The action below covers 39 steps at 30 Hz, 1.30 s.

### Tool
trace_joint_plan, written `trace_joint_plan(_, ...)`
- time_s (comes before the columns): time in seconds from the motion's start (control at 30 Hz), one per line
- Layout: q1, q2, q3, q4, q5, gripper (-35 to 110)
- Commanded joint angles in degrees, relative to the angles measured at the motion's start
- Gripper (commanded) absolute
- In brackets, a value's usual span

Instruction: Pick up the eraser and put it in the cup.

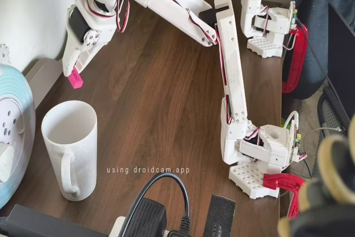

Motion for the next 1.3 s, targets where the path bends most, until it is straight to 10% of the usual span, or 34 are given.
trace_joint_plan(0.0, -2.1, 0.0, -2.1, 0.4, 1.1, 0)
trace_joint_plan(0.5, -1.9, -8.3, -4.0, -5.9, 1.9, 0)
trace_joint_plan(0.67, -0.7, -8.3, -5.1, -7.1, -0.1, 28)
trace_joint_plan(1.27, 13.4, 13.4, 1.7, 7.7, 8.1, 13)
